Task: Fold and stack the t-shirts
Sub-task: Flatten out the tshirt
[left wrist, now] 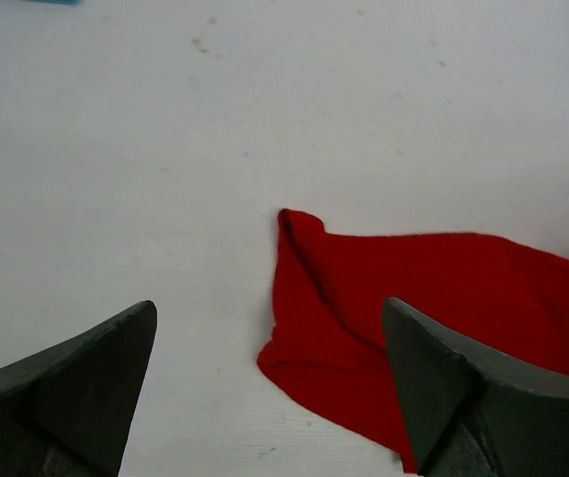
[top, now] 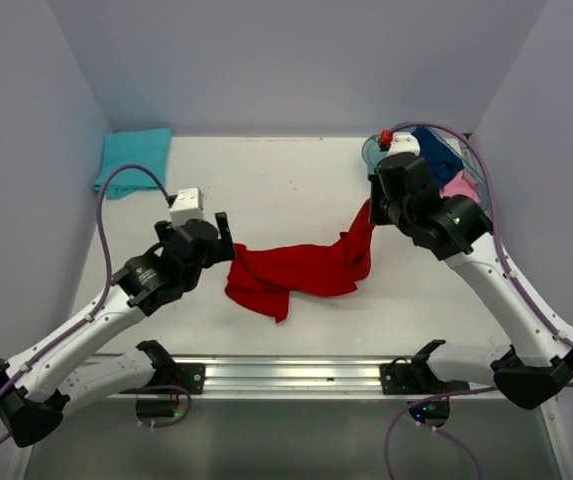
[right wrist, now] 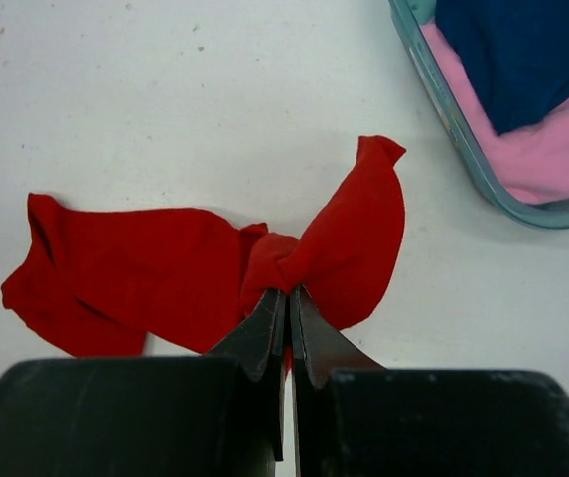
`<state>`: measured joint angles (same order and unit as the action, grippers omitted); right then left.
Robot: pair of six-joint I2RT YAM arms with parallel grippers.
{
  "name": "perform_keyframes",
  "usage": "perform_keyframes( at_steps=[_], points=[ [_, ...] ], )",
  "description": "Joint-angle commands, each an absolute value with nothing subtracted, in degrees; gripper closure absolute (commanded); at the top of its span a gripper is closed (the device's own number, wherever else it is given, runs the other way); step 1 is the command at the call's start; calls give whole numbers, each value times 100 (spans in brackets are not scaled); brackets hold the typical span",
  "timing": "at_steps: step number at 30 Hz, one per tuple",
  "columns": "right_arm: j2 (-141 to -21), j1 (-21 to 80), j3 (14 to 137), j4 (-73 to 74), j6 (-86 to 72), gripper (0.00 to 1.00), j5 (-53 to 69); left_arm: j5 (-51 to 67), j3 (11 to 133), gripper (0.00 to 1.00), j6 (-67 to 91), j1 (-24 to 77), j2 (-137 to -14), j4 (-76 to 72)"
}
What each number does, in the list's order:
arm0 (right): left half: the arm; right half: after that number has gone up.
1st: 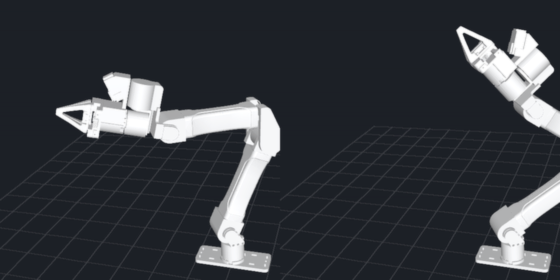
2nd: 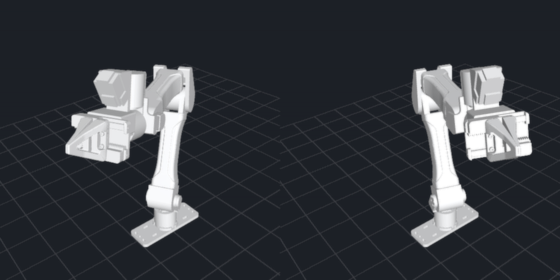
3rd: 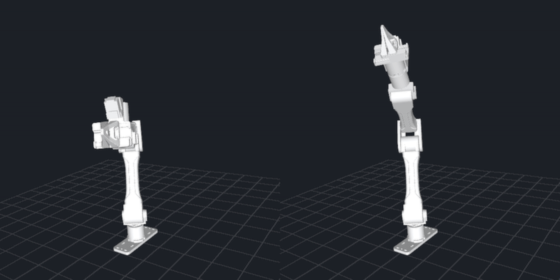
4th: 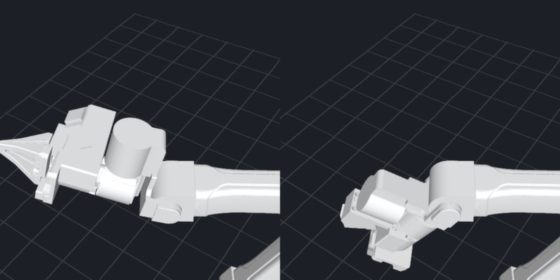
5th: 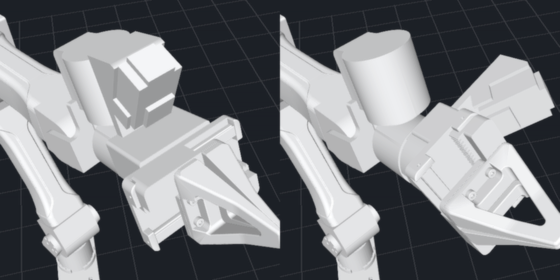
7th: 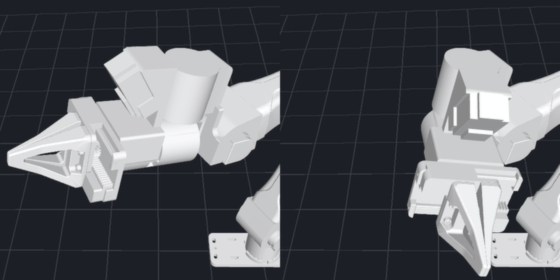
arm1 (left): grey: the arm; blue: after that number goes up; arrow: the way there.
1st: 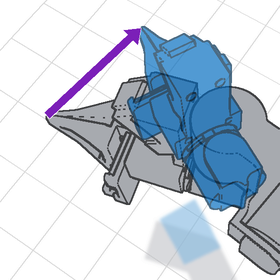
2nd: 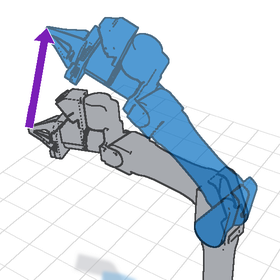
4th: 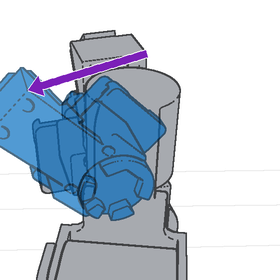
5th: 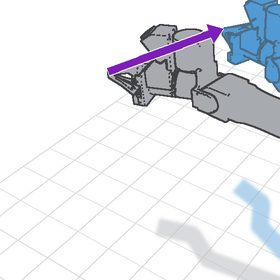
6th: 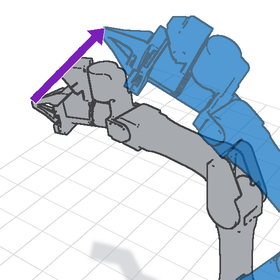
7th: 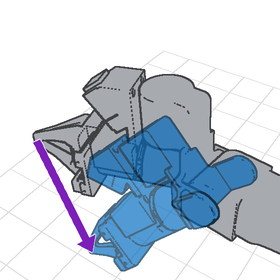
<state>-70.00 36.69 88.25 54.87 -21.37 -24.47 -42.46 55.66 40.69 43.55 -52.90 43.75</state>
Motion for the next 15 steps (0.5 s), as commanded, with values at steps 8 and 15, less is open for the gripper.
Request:
perform_keyframes(
  at_steps=[8,15],
  points=[
    [-7417,3647,8376,5256,-2180,100,-2242,-1573,4975,2,1769,5719,-6722,802],
    [-7909,3639,8375,5115,-2162,100,-1987,-1853,4668,4,748,6608,-7487,-1078]
  ],
)
